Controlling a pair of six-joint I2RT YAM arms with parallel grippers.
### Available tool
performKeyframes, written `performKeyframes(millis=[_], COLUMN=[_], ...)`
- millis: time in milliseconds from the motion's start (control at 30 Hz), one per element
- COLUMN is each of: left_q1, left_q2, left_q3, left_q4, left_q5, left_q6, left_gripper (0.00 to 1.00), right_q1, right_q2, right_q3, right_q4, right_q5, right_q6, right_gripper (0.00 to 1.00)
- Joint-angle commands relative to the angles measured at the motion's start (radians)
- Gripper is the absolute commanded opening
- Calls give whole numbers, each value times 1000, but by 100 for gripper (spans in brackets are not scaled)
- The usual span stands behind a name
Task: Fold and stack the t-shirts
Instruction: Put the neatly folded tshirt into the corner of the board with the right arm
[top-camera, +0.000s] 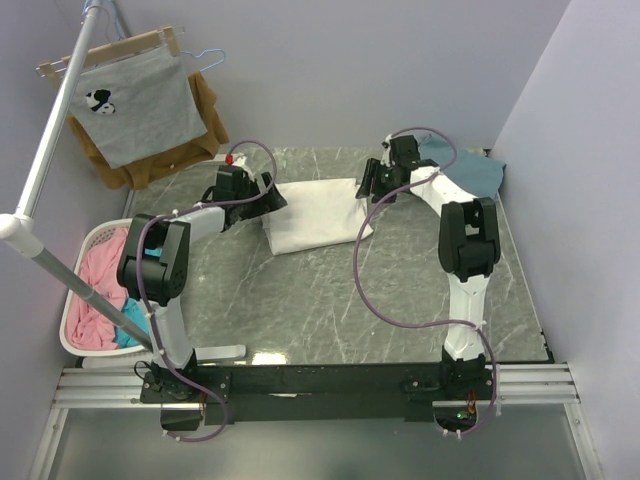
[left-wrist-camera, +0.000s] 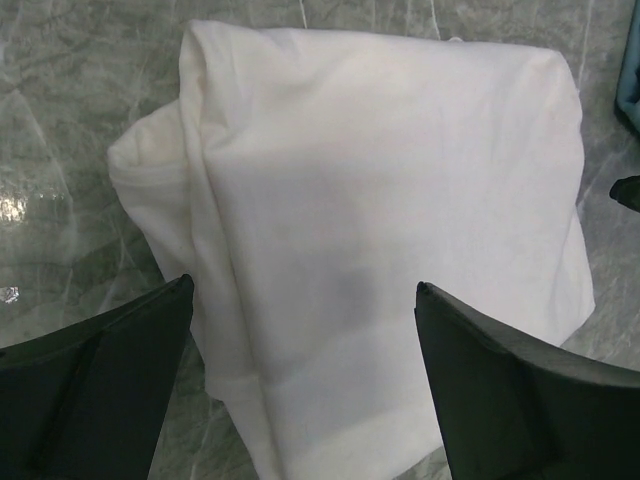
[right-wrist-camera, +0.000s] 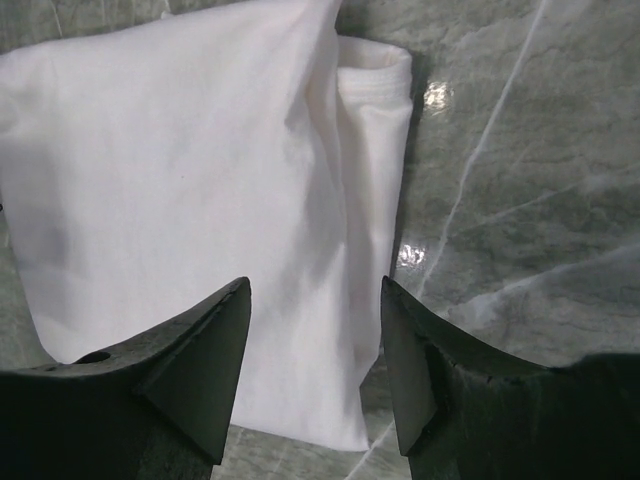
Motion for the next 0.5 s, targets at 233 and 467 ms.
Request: performKeyframes(millis=[233, 467], left_q1=[-9, -11], left_q2=[69, 104], left_q3=[-31, -20], left_q4=[54, 92], left_q5=[-27, 22], left_q6=[-23, -30], left_gripper=[97, 85], right_q1=[35, 41], right_q2=[75, 53], right_q3=[57, -7], right_q4=[-20, 26], right_q5=[-60, -94], right_q6=[-31, -26], right_gripper=[59, 12])
